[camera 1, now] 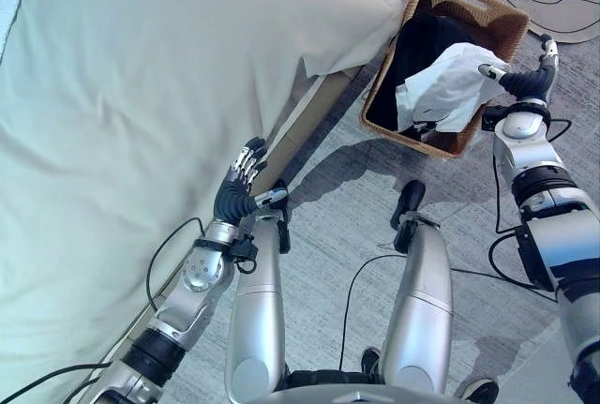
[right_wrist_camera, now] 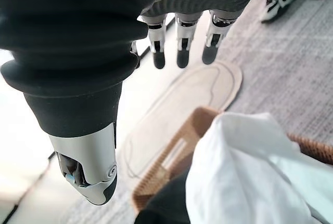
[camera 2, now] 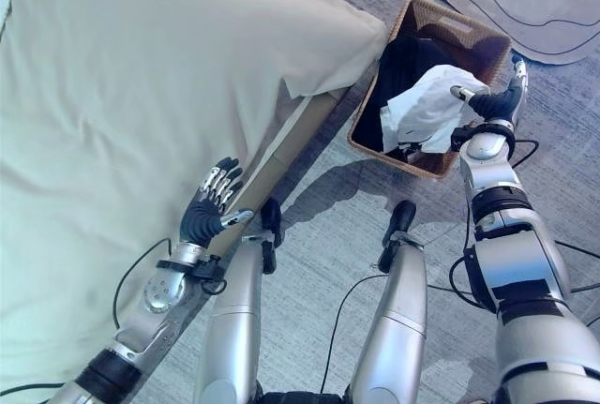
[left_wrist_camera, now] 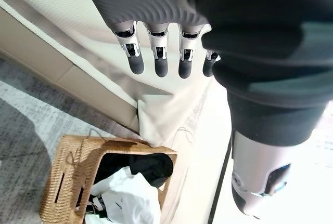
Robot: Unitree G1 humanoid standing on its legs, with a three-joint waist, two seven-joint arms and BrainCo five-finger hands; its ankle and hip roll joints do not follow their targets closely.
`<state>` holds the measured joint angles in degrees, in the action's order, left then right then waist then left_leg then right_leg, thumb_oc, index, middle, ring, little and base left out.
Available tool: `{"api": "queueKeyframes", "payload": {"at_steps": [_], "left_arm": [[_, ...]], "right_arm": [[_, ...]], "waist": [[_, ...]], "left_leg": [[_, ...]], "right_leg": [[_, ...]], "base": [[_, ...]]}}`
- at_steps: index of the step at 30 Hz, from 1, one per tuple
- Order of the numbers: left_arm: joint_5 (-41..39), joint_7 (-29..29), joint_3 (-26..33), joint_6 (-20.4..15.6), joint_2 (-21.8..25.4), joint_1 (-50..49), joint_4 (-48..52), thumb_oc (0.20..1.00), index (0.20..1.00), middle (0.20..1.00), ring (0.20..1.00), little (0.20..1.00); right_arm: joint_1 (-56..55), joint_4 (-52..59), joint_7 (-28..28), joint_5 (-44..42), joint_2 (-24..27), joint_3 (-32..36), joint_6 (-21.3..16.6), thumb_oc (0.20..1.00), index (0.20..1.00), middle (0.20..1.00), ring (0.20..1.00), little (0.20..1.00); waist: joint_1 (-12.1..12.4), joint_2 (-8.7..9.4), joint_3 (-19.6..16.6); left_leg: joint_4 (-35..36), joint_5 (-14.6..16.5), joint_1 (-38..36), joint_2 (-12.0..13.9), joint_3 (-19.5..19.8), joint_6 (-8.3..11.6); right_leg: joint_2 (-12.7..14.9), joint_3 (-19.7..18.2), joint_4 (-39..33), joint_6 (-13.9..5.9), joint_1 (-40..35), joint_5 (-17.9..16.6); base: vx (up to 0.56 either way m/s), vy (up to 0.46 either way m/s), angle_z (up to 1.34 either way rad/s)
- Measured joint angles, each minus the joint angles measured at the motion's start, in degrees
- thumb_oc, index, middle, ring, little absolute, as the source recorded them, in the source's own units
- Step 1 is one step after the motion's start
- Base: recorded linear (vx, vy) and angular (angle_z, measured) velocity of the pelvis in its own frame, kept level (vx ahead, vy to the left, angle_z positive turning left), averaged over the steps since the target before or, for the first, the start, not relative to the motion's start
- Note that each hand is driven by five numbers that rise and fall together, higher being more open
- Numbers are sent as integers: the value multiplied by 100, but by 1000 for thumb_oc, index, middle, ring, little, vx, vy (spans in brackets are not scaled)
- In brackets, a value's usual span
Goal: Pick up clothes into the bucket
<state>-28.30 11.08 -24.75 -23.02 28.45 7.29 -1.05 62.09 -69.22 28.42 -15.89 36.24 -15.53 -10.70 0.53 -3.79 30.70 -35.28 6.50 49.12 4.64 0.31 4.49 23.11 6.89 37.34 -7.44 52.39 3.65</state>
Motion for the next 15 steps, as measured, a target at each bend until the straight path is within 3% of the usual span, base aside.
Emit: {"api": "queueKeyframes", "payload": {"at_steps": [5, 15], "left_arm": [[-2, -45, 12, 2, -32, 61, -19, 1000, 1000, 1000, 1000, 1000], [-18, -272, 433, -23, -272, -75, -266, 1000, 1000, 1000, 1000, 1000]], "right_arm": [[-446, 405, -2, 26, -277, 12, 0, 1000, 1000, 1000, 1000, 1000], [-2773, 2747, -87, 195, -759, 691, -74, 1000, 1000, 1000, 1000, 1000]], "waist": [[-108, 11, -23], [-147, 69, -403]], "left_leg": [[529, -109, -709, -10, -40, -95], [1781, -430, -2370, 73, -60, 88]], "right_leg": [[-37, 172, -597, -104, -805, -230], [-174, 592, -1604, -145, -2443, -393]], "base": [[54, -23, 0], [86, -52, 2]]}}
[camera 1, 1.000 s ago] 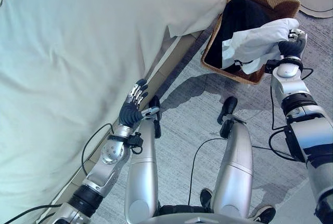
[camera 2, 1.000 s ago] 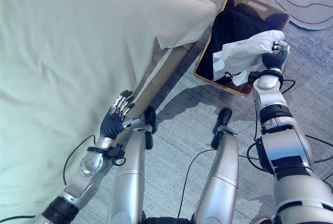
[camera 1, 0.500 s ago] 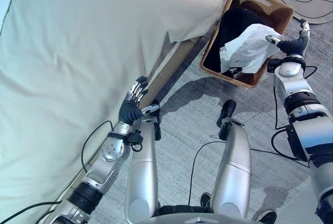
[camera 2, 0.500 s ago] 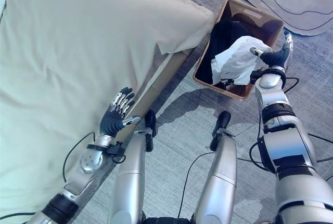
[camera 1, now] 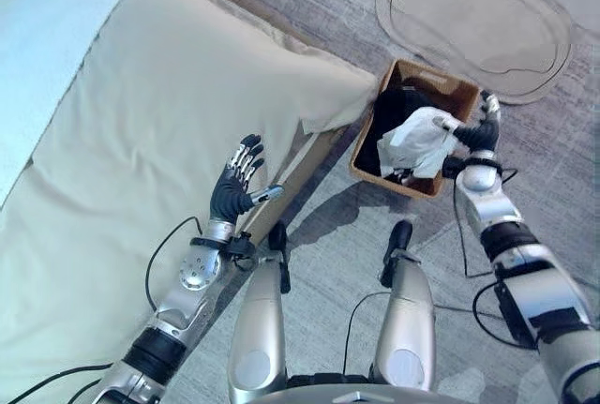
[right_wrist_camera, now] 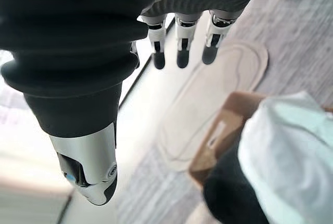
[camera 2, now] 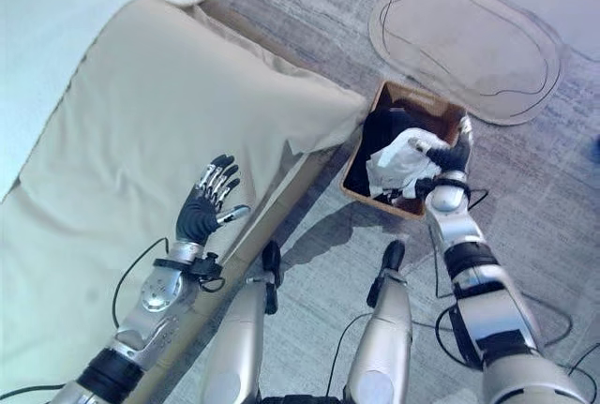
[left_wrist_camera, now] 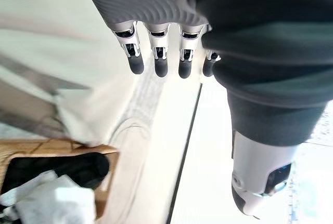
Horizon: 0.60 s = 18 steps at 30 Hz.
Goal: Pick up clothes into the bucket
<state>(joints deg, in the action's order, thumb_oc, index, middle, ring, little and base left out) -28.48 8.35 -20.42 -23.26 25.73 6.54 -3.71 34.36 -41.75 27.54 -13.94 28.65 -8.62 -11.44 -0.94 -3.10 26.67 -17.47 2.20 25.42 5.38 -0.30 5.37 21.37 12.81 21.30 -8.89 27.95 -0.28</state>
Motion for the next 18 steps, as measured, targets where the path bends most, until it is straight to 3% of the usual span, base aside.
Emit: {"api": "queueKeyframes", "payload": {"at_steps": [7, 11, 17, 18], "left_arm": [[14, -214, 436, 39, -90, -706, -296, 1000, 1000, 1000, 1000, 1000], [20, -365, 702, 83, -165, -859, -305, 1000, 1000, 1000, 1000, 1000], [115, -394, 968, 155, -385, -1147, -343, 1000, 1000, 1000, 1000, 1000], [269, -389, 1058, 159, -591, -1191, -488, 1000, 1000, 1000, 1000, 1000]], "right_arm": [[-1834, 654, -323, 322, -631, 249, -109, 1000, 1000, 1000, 1000, 1000], [-2408, 1043, -611, 305, -803, 442, -182, 1000, 1000, 1000, 1000, 1000], [-3318, 1372, -1100, 112, -1150, 369, -235, 1000, 1000, 1000, 1000, 1000], [-3510, 1382, -1208, -16, -1352, 325, -234, 1000, 1000, 1000, 1000, 1000]], "waist": [[-139, 371, -801], [-133, 388, -931], [-134, 437, -1581], [-137, 456, -1768]], "left_leg": [[855, -99, -1128, 117, 16, 13], [1133, -157, -1581, 133, -107, 52], [1774, -341, -2178, 198, -161, 165], [1936, -393, -2341, 233, -157, 178]], "right_leg": [[-245, 337, -1023, -99, -1296, -152], [-350, 382, -1710, -178, -1893, -449], [-525, 558, -2495, -216, -2587, -702], [-577, 601, -2611, -218, -2742, -715]], "base": [[83, -27, 1], [74, -15, -10], [46, 1, 2], [46, 11, 6]]}}
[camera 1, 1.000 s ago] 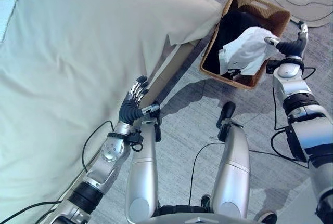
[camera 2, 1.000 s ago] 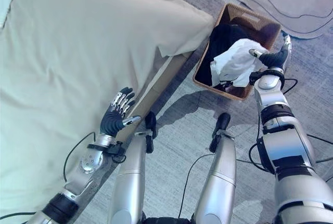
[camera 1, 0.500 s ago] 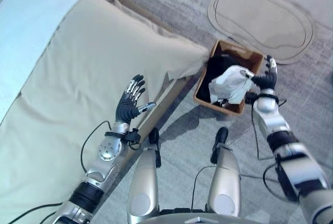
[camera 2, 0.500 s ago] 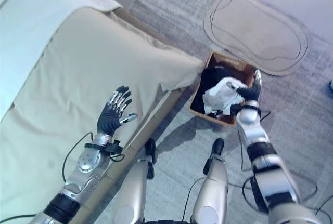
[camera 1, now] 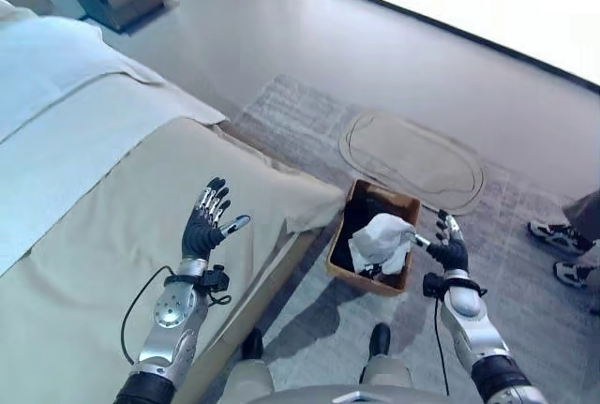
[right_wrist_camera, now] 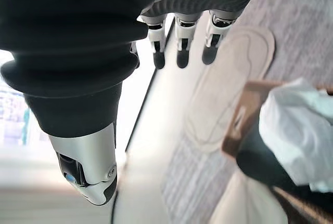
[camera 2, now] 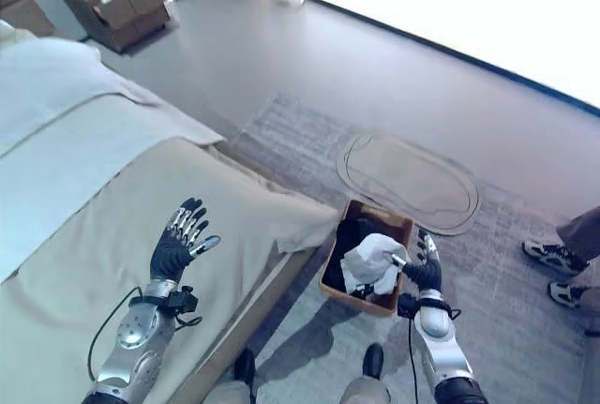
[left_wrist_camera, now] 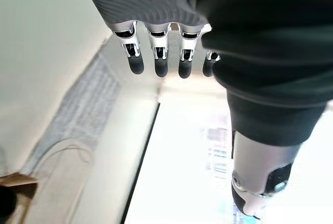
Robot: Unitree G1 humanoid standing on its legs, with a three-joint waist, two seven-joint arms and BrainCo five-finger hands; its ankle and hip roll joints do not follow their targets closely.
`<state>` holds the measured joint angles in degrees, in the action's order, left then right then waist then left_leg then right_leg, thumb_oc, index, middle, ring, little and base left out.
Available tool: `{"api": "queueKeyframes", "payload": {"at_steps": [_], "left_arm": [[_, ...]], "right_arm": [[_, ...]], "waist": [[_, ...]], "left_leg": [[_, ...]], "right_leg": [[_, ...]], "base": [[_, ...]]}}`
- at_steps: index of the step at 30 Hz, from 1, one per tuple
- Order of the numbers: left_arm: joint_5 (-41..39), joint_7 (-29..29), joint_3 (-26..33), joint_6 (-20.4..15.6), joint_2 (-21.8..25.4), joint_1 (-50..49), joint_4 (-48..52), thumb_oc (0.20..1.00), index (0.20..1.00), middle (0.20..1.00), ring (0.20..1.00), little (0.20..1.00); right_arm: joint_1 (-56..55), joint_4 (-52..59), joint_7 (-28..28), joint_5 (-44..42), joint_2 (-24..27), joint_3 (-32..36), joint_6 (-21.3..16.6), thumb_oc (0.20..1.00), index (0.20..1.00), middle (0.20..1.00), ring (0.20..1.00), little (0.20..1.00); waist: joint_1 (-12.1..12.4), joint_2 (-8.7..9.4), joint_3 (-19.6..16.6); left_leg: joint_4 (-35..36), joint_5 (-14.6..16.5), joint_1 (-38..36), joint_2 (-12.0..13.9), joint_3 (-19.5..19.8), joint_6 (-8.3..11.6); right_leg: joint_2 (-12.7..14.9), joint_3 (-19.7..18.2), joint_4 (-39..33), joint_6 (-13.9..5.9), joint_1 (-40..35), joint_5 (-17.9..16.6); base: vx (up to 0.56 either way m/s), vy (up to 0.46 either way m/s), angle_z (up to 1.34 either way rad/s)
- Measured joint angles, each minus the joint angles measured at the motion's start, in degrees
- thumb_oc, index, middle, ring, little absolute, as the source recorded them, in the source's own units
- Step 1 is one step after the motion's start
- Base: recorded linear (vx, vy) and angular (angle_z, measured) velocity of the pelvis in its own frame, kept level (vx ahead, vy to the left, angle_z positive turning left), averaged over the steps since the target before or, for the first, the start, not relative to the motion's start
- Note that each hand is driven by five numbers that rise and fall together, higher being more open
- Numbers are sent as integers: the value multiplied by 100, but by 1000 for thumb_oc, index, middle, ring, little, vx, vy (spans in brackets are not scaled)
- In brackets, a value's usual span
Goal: Pick up clothes into the bucket
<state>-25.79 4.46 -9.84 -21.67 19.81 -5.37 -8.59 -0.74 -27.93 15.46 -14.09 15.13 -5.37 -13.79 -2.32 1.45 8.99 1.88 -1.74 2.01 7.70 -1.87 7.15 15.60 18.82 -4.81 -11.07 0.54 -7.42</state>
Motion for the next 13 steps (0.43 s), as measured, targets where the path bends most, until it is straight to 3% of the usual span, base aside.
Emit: {"api": "queueKeyframes", "payload": {"at_steps": [8, 13], "left_arm": [[20, -9, -16, 124, -369, -281, -32, 1000, 1000, 1000, 1000, 1000], [29, -7, -16, 133, -372, -335, -31, 1000, 1000, 1000, 1000, 1000]], "right_arm": [[-432, 37, -544, -760, -474, -691, -6, 1000, 1000, 1000, 1000, 1000], [-419, 147, -736, -782, -415, -932, -4, 1000, 1000, 1000, 1000, 1000]], "waist": [[18, 66, -259], [28, 67, -286]], "left_leg": [[185, -35, -426, 35, -13, 24], [271, -76, -511, 40, -3, -14]], "right_leg": [[-44, 40, -31, -24, -360, 28], [-46, 50, -31, -28, -432, 31]], "base": [[38, 17, 1], [8, 10, 3]]}}
